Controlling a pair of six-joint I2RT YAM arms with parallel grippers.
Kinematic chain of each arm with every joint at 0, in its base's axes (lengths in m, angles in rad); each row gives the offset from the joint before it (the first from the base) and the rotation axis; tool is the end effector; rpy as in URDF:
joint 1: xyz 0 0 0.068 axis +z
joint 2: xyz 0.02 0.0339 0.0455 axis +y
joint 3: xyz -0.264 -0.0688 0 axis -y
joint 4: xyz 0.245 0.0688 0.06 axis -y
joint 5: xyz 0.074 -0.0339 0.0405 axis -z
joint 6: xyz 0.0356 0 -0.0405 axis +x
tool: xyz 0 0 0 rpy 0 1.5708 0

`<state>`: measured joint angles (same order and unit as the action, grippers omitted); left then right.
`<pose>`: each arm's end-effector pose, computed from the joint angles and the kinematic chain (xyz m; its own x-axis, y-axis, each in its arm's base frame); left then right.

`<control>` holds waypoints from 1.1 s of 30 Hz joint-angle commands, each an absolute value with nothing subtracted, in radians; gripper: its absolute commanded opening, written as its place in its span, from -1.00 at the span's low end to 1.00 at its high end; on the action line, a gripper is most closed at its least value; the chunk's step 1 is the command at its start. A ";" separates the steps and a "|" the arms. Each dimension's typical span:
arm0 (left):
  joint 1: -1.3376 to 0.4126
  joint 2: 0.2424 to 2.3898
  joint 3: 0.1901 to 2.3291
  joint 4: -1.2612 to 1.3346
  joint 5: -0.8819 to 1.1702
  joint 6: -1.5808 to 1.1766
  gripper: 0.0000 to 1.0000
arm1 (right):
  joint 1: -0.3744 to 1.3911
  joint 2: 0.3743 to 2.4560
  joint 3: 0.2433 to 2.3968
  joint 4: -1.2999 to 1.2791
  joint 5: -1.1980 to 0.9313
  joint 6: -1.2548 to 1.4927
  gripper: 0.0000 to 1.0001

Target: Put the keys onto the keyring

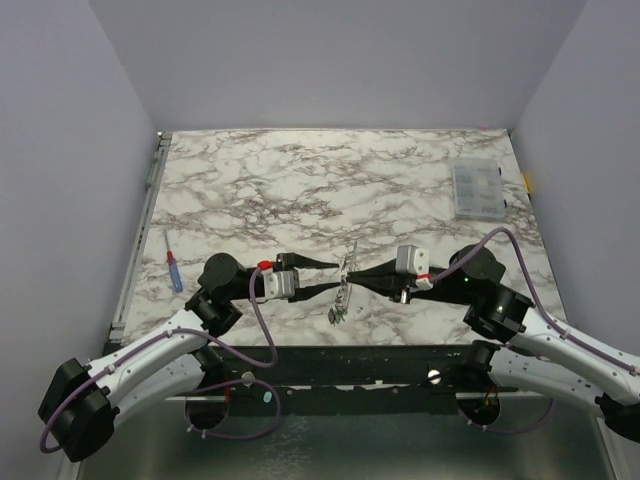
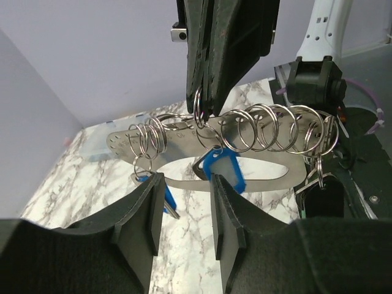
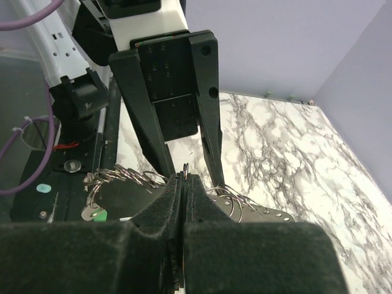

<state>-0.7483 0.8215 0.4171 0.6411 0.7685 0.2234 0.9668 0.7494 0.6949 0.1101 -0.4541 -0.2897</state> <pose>0.1194 -0.1446 0.2889 0.3857 -0.1407 -0.9119 0.9218 0.1008 0.3743 0.0896 0.1574 0.3458 0.3126 0.0010 -0.9499 -0.9382 0.1567 -0.3086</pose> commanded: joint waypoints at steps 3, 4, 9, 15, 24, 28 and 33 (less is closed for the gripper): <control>-0.754 0.849 0.431 0.667 0.797 0.197 -0.26 | 0.971 0.741 0.720 0.110 -0.480 -0.328 -0.99; -0.755 0.852 0.430 0.667 0.799 0.194 -0.26 | 0.971 0.741 0.719 0.118 -0.475 -0.329 -0.99; -0.757 0.857 0.424 0.669 0.800 0.188 -0.26 | 0.971 0.756 0.731 0.138 -0.462 -0.347 -0.99; -0.757 0.848 0.415 0.669 0.800 0.184 -0.17 | 0.971 0.776 0.752 0.136 -0.455 -0.369 -0.99; -0.758 0.848 0.422 0.669 0.831 0.168 -0.02 | 0.971 0.752 0.772 0.058 -0.463 -0.400 -0.99; -0.756 0.851 0.431 0.672 0.826 0.157 -0.02 | 0.971 0.739 0.772 0.039 -0.470 -0.393 -0.99; -0.771 0.874 0.433 0.712 0.835 0.116 -0.03 | 0.971 0.755 0.775 0.062 -0.491 -0.377 -0.99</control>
<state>-0.7555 0.8566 0.4171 0.6556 0.7979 0.1627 0.9668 0.7521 0.7361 0.0502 -0.4618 -0.3832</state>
